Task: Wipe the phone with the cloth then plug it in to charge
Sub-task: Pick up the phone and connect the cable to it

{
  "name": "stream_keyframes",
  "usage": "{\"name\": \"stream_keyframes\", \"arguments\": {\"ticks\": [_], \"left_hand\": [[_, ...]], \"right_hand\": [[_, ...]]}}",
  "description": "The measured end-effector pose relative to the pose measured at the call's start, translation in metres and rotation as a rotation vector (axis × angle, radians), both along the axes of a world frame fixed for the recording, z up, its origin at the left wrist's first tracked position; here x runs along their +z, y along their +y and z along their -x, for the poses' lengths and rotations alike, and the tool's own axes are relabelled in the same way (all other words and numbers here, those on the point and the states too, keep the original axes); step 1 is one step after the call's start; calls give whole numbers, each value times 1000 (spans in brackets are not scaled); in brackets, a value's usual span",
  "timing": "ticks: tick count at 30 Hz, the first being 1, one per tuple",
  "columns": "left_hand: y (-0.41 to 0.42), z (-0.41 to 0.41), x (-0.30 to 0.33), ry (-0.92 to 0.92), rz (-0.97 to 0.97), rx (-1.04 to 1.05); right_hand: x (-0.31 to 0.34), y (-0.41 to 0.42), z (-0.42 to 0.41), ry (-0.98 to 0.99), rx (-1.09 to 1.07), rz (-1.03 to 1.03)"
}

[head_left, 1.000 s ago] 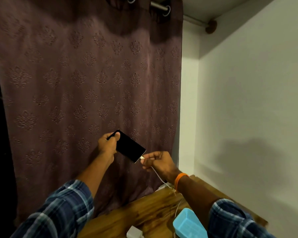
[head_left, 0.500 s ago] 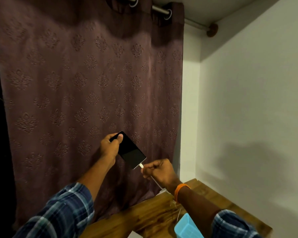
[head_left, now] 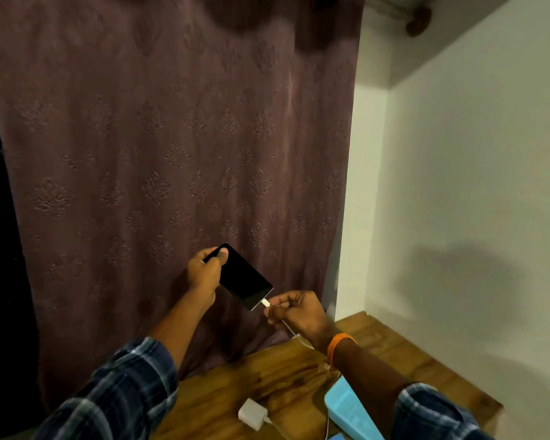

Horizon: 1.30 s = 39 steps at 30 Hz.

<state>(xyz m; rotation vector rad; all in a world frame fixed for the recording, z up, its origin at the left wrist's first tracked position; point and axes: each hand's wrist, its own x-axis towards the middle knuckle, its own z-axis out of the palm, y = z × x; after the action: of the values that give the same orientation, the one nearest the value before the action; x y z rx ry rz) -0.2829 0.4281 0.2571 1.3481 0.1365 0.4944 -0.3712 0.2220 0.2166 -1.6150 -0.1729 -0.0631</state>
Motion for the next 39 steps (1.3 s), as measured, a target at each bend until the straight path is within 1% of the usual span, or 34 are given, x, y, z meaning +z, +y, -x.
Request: {"name": "stream_keyframes", "arguments": {"ticks": [2,5,8,11,15,17,19,22,24,26,30,33,35,39], "left_hand": [[3,1,-25,58,2,3],[10,3,-76,193,-17,11],[17,3,-133,340,-44,1],[25,0,-184,450,-60,10],[34,-3,-247,583,-74,10],[41,1,-283,650,-77,28],[47,5,-316,731,-57,41],[53,5,-352,785,-91,66],[57,2,-368,811,-126,74],[62,0,-378,826,-159,84],[73,-2,-392,872,-252,38],[79,-5,-394,882,-227,30],[79,-7,-388,848,-176,50],[69,-15,-353,762,-105,49]], "right_hand": [[-17,1,-2,68,26,-7],[-51,0,-7,160,51,103],[-95,0,-19,295,-44,91],[-136,-1,-34,326,-133,157],[-181,0,-43,405,-79,257],[-211,7,-47,428,-60,349],[-239,17,-55,393,-63,454],[-271,35,-67,387,-24,671],[-290,45,-75,392,4,774],[-304,53,-82,341,7,845],[-321,64,-98,245,-12,909],[-322,68,-105,248,-17,877],[-316,65,-103,231,-28,867],[-277,41,-98,170,-65,891]]}}
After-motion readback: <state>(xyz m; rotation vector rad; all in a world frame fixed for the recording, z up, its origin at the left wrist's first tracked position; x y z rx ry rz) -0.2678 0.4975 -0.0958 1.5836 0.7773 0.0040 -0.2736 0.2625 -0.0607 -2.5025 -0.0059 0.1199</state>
